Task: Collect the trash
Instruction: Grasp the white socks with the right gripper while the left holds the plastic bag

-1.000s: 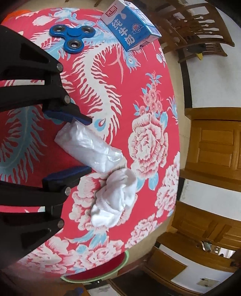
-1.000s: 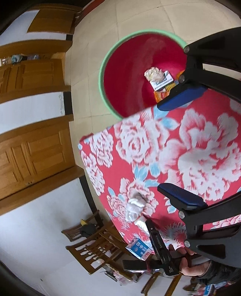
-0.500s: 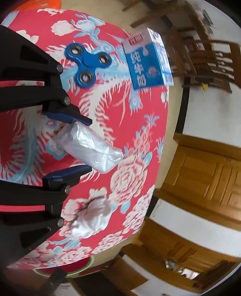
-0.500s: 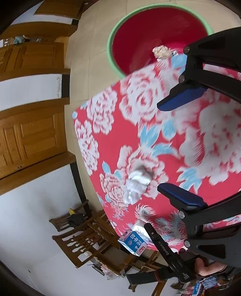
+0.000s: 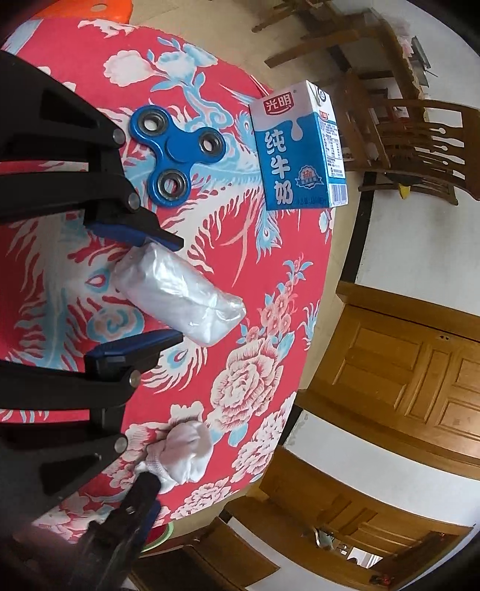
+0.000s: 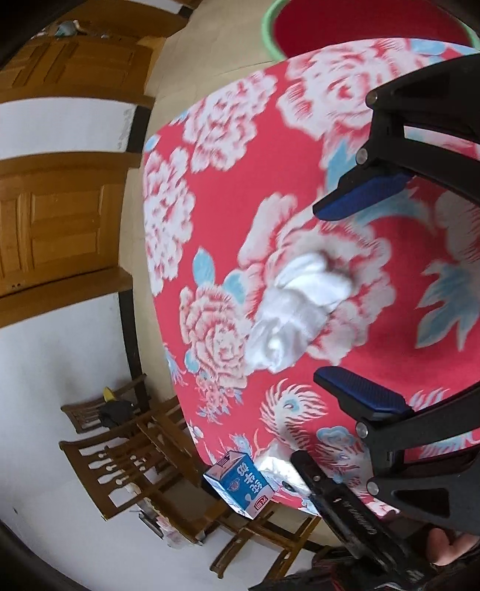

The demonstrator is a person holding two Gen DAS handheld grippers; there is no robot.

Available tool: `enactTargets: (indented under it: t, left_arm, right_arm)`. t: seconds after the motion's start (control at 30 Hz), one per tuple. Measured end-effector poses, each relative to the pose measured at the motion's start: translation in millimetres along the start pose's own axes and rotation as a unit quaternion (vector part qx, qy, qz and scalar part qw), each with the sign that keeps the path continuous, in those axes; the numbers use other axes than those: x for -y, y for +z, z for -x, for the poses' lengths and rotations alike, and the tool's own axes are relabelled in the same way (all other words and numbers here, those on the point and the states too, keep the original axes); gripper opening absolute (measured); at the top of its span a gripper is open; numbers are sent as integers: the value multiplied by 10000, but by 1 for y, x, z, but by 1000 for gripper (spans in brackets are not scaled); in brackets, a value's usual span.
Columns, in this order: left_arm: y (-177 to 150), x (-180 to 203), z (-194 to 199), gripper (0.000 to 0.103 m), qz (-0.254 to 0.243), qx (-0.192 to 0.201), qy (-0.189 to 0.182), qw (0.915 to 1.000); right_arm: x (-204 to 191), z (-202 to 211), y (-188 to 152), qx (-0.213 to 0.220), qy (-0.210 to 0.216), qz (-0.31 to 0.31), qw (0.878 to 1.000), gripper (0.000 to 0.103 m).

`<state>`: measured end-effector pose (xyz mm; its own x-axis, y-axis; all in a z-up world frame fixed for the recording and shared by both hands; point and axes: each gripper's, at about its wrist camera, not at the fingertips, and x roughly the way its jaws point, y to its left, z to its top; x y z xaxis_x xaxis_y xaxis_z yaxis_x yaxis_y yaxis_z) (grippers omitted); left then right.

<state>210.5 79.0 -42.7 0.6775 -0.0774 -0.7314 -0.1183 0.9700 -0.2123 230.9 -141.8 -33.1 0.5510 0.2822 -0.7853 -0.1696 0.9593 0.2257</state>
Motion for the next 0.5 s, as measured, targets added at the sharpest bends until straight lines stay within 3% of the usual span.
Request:
enactTargets:
  t: [0.17, 0.3, 0.5]
  left_arm:
    - [-1, -1, -2, 44, 15, -43, -37, 10000]
    - [-1, -2, -2, 44, 35, -66, -85, 9999]
    - [-1, 0, -1, 44, 17, -43, -117, 9999]
  right_arm:
    - [-8, -14, 9, -14, 10, 208, 9998, 81]
    - [-13, -27, 8, -180, 22, 218, 9996, 53]
    - [-13, -28, 4, -166, 103, 101, 9998, 35]
